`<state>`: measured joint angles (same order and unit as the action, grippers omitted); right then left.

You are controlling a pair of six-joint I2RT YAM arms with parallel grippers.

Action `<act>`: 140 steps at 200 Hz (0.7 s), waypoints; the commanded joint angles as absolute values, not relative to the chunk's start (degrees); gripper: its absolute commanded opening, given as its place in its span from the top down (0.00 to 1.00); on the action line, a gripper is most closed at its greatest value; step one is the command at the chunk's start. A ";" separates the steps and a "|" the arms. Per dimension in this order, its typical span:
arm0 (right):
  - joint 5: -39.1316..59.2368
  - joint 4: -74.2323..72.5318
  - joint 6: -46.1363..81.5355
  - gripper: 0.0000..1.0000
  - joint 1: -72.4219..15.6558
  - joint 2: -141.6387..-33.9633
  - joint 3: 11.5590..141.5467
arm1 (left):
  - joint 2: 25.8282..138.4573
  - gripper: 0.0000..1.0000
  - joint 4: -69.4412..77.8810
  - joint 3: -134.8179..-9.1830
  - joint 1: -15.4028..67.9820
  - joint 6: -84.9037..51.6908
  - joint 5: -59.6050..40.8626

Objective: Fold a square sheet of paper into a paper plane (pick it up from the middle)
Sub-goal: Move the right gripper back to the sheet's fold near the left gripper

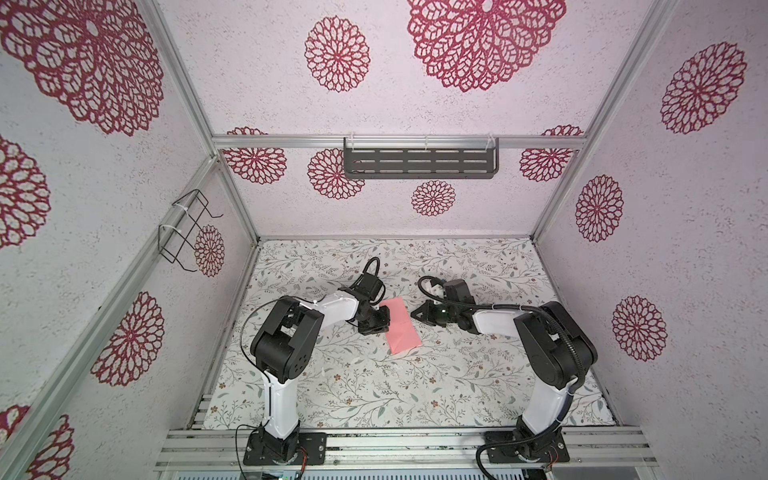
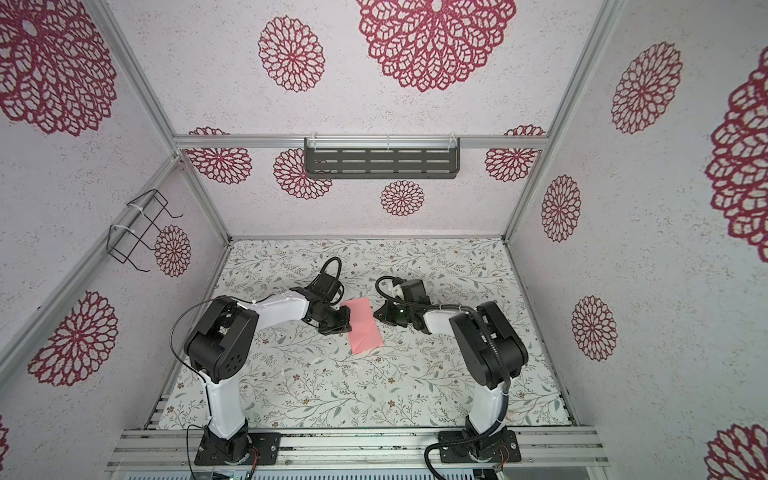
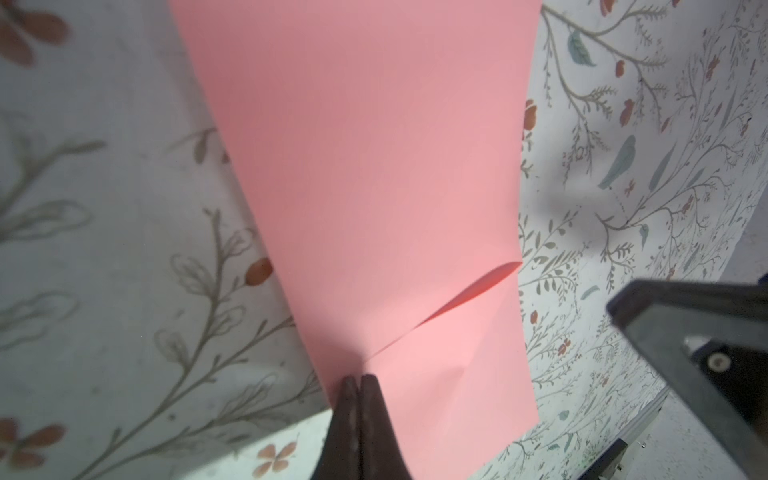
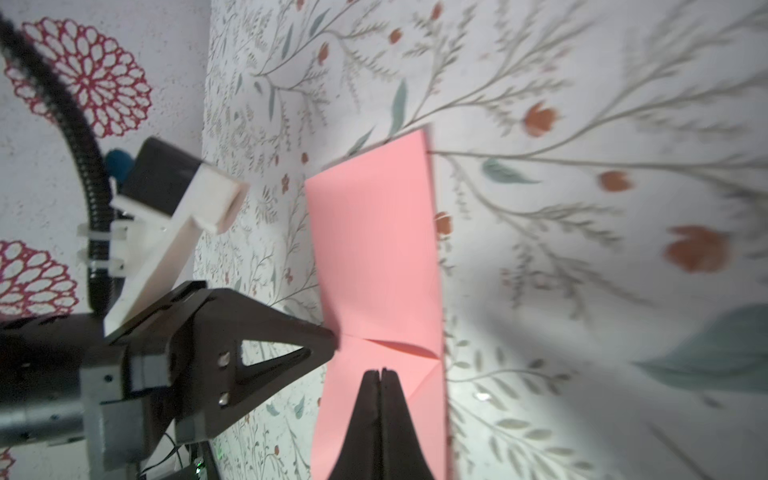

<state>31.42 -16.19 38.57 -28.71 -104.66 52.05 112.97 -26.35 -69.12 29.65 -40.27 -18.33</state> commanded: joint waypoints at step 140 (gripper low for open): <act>31.49 -17.98 43.80 0.98 -31.75 -111.14 47.86 | 116.78 1.00 -33.65 -69.90 29.74 -38.08 -11.34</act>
<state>34.63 -20.71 43.20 -32.25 -109.82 49.43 113.45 -27.97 -70.46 29.78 -39.38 -17.87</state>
